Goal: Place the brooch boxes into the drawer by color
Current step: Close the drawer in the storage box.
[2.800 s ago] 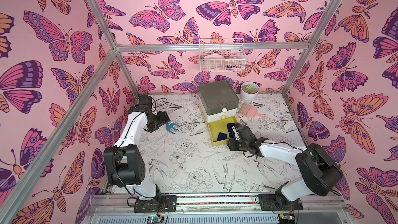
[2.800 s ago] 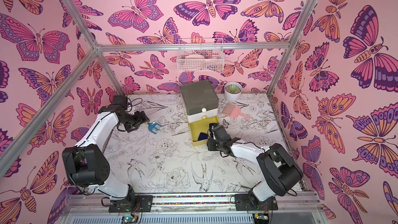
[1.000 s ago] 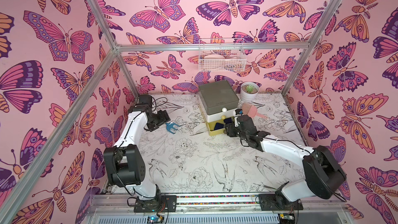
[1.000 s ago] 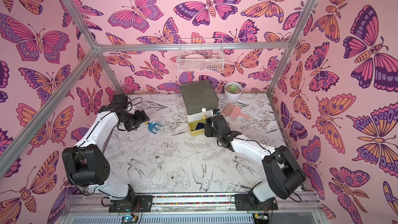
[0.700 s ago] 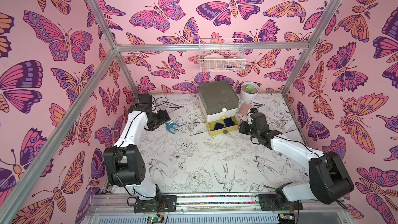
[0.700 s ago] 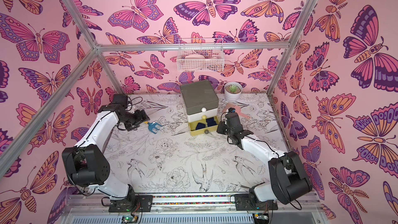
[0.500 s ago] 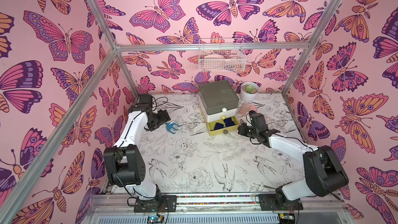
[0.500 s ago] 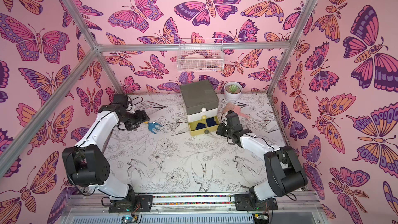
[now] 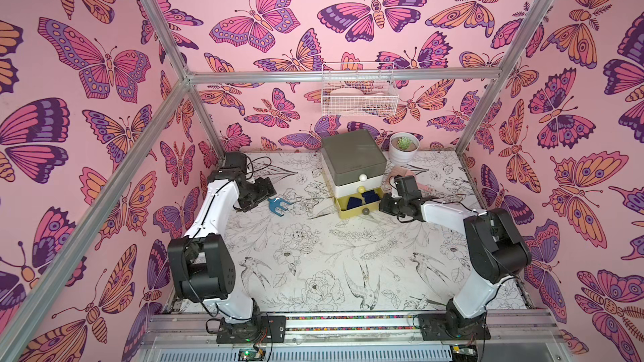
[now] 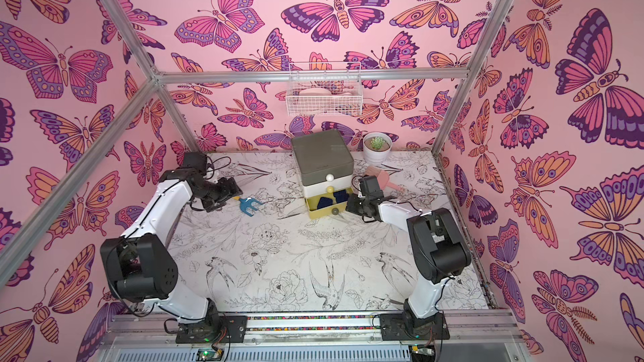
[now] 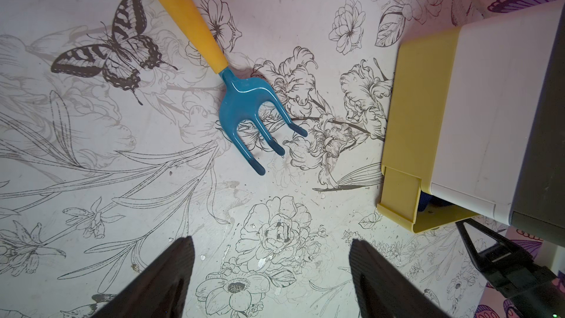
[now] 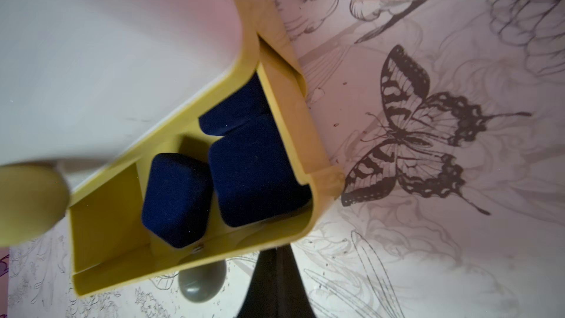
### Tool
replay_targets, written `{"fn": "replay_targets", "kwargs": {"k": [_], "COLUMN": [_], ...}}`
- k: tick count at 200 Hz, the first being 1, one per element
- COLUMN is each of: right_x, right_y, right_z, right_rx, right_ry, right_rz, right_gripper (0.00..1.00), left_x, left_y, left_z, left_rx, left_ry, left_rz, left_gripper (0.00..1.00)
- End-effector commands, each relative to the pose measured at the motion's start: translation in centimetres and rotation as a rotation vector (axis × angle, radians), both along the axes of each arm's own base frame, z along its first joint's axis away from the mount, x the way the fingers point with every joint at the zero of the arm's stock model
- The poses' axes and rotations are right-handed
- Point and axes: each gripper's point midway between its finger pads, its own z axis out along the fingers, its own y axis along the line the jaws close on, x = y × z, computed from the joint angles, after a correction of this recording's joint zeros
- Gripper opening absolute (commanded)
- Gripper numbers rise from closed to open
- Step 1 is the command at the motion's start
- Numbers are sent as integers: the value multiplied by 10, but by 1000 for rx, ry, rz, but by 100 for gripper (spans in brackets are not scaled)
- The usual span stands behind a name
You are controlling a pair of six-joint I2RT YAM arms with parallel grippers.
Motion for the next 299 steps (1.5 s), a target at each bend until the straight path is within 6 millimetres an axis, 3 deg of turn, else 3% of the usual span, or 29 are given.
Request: {"fn": "replay_targets", "kwargs": {"k": [1,72,158,175,209,242,255,264,299], "right_x": [19,57,67,58,24,-11,-13,-9,21], "right_y": [5,34,45,38,20,-14,-30,-40,-59], "right_z": [6,7,10,11,12,12,15,19,29], "right_rx": [20,204,384,362,279,145,86,59,34], "right_ry": [-52,-110,-154,-149,-117,-104,-107,-107,-97], "right_rz": [-5,-57,-122,-137,-118,-138,-164,-178,-191], "right_gripper": [0,0,0,2,29,35,27,0,0], "left_x": [-5,-7,-3,-3,-3,-2,0,1,0], "left_y": [0,0,1,1,1,2,1,1,1], "left_z": [6,4,2,3,1,2,4,4,7], "left_rx": [12,14,15,16,17,17,16,14,15], "left_ry": [-6,1,2,1,6,1,-2,-5,-11], "left_rz": [-12,-10,-17,-17,-18,-15,-18,-18,-15], "left_gripper": [86,86,86,86,86,86,86,86,86]}}
